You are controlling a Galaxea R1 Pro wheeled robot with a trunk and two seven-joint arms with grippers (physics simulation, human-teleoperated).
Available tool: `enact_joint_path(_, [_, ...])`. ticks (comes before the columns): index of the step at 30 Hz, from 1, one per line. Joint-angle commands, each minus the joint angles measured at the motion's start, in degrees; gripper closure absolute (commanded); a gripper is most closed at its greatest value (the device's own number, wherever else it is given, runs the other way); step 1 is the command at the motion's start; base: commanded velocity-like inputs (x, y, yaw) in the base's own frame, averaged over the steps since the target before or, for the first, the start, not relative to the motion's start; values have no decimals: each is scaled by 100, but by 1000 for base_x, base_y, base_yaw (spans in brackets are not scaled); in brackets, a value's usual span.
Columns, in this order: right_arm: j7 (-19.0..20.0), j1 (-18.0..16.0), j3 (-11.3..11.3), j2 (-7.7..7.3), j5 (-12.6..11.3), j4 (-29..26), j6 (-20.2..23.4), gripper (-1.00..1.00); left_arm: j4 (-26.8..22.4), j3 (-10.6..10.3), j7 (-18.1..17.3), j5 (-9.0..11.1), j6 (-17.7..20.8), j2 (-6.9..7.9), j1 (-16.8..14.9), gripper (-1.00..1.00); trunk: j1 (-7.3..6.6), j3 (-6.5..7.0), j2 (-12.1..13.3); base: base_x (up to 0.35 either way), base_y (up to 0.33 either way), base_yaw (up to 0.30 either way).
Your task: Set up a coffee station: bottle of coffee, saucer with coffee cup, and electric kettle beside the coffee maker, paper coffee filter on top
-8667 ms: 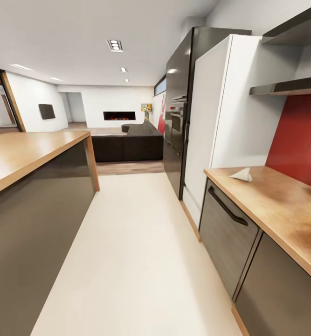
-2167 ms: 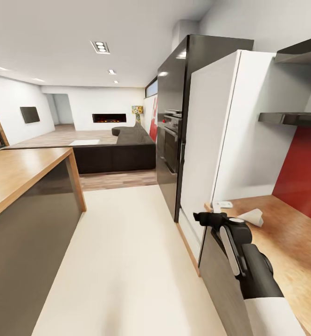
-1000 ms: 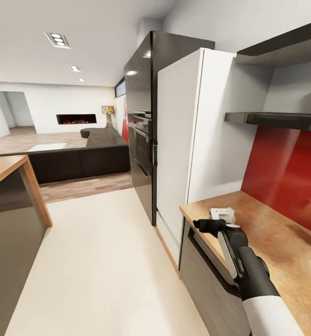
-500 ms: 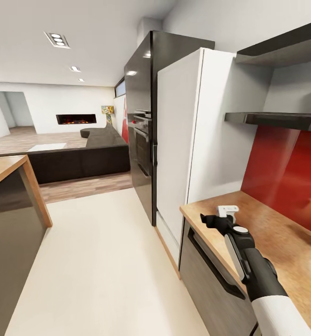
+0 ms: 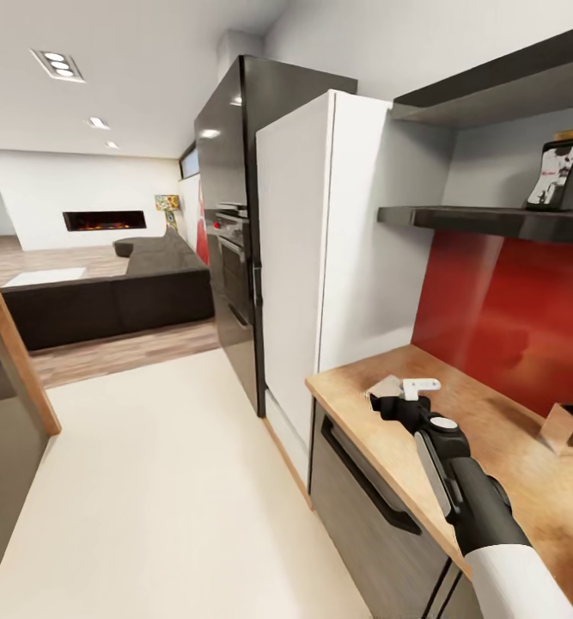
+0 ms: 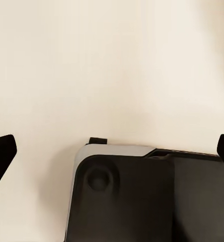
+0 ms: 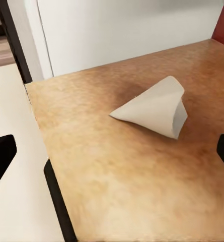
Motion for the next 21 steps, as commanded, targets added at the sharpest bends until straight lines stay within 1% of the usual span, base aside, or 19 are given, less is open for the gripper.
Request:
enact_joint_path(1, [7,-6,0,0,-4,-5,29,-100,-3,36,-10,7,-13,-3,-1,-100,3,-11,-11,0,0,-274])
enact_joint_path(4, [6,-6,1,0,-3,-5,29,-100,-3,36,-10,12,-13,-3,-1,-100,3,-11,-11,0,0,-219])
enact_joint_path(8, [6,-6,1,0,-11,62,17,-100,-3,36,-10,11,-13,-3,-1,-100,3,-11,-11,128,0,-49])
enact_joint_path(12, [5,-6,1,0,-9,616,-204,-100,-3,36,-10,7,-13,-3,0,-100,3,-11,-11,160,0,-8])
enact_joint_path(13, [5,-6,1,0,-6,851,-389,-100,-3,36,-10,11,-13,-3,0,-100,3,-11,-11,53,0,-2])
enact_joint_path(14, [7,-6,-2,0,-5,944,-485,-100,-3,36,-10,10,-13,-3,0,-100,3,-11,-11,34,0,-2])
enact_joint_path(17, [13,-6,-6,0,-3,1076,-621,-100,-3,36,-10,9,-13,-3,0,-100,3,-11,-11,27,0,-1])
enact_joint_path(21, [14,-6,-8,0,-3,1105,-651,-100,-3,36,-10,12,-13,-3,1,-100,3,-11,-11,138,0,0])
